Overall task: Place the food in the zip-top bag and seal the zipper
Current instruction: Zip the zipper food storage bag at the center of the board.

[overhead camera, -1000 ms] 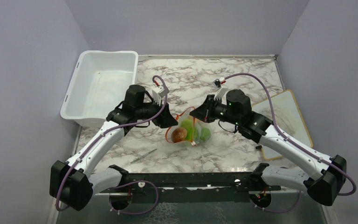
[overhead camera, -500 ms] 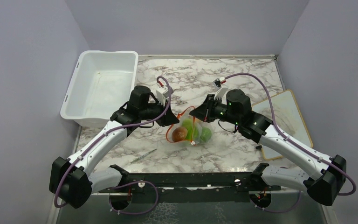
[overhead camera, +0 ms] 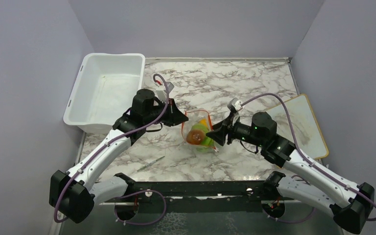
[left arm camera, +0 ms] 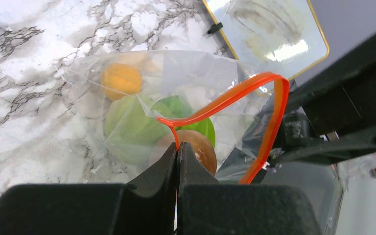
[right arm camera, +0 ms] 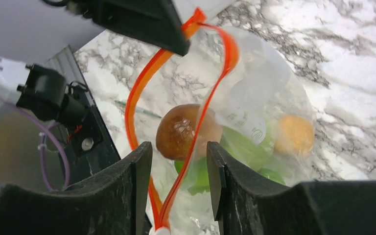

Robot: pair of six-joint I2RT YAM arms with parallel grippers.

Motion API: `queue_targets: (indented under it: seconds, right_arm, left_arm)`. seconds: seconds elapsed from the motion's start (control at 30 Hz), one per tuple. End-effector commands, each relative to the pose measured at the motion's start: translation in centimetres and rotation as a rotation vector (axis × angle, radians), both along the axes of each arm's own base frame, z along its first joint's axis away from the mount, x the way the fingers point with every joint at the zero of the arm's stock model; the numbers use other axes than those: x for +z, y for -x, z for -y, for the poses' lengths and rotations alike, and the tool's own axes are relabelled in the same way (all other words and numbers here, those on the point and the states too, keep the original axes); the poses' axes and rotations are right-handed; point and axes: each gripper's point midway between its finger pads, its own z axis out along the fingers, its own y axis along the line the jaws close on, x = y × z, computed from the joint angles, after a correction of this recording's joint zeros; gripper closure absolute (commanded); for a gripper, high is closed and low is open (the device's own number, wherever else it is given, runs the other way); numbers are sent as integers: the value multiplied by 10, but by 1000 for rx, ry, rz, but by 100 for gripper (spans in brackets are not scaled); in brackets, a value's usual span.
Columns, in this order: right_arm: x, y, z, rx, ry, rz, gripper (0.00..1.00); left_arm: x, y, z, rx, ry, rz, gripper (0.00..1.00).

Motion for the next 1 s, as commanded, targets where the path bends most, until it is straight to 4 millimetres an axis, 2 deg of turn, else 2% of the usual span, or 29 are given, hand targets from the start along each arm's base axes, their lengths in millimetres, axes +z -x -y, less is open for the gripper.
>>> queue_targets:
  seconds: [0.0, 0.13, 0.37, 0.53, 0.83, 0.97]
  right_arm:
    - [36, 19, 2, 149, -51, 324, 54]
    - [46, 35, 12, 191, -78, 459, 54]
    - [18, 40, 23, 171, -61, 469, 54]
    - [-13, 37, 20, 191, -3, 483, 53]
    - [-35, 43, 9, 215, 21, 435, 53]
    - [-45, 50, -3, 247, 34, 434, 53]
  left_arm:
    - [34, -19, -5, 157, 77, 17, 100]
    - [40, -25, -11, 231, 95, 1, 100]
    - [51, -33, -16, 314, 136, -9, 100]
    - [49, -37, -19, 346, 136, -15, 100]
    - [47, -41, -30, 414, 121, 0, 100]
    - [45, -44, -31, 424, 113, 3, 100]
